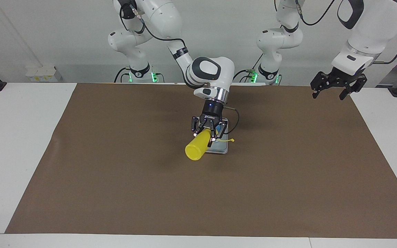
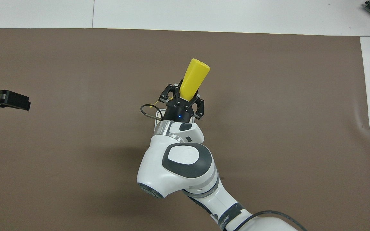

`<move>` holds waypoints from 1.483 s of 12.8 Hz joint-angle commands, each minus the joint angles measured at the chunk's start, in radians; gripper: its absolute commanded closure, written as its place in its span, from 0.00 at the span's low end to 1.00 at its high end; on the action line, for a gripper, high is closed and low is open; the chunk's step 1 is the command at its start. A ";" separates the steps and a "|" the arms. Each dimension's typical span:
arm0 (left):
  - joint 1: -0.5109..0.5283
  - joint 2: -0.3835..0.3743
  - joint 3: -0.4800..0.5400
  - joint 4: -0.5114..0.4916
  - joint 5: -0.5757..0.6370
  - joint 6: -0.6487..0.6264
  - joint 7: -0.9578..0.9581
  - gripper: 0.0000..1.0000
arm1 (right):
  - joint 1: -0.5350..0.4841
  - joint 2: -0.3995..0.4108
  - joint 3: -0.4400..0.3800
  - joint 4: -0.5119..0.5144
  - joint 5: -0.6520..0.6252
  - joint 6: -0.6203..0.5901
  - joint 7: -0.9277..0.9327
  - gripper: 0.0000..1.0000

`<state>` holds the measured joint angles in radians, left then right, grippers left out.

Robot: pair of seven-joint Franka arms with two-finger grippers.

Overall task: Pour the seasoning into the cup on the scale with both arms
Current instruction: 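Turn the bottle upright and carry it back to its spot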

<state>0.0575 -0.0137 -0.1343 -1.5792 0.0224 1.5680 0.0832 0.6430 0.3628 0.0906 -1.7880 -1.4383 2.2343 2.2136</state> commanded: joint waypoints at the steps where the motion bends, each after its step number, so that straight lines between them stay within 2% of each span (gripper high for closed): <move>1: -0.007 -0.012 0.005 -0.018 -0.009 0.013 0.009 0.00 | -0.035 -0.067 0.003 -0.017 0.089 0.044 -0.003 1.00; 6: -0.004 -0.012 0.005 -0.019 -0.015 0.010 0.010 0.00 | -0.080 -0.137 0.003 -0.016 0.540 0.102 -0.022 1.00; 8: 0.010 -0.012 0.010 -0.018 -0.079 0.015 0.007 0.00 | -0.103 -0.162 0.001 -0.016 0.788 0.120 -0.055 1.00; 11: 0.004 -0.012 0.012 -0.018 -0.076 0.010 0.010 0.00 | -0.155 -0.185 0.001 -0.019 1.084 0.107 -0.138 1.00; 14: 0.001 -0.012 0.012 -0.016 -0.056 0.003 0.015 0.00 | -0.215 -0.186 0.000 -0.021 1.425 0.096 -0.325 1.00; 16: -0.004 -0.012 0.010 -0.018 -0.047 0.007 0.015 0.00 | -0.267 -0.185 0.001 -0.025 1.579 0.068 -0.371 1.00; 19: -0.005 -0.014 0.010 -0.025 -0.047 0.009 0.013 0.00 | -0.360 -0.203 0.000 -0.069 1.875 0.016 -0.572 1.00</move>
<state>0.0585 -0.0137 -0.1285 -1.5812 -0.0370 1.5681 0.0841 0.3434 0.1997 0.0808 -1.8100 0.3010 2.2794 1.7503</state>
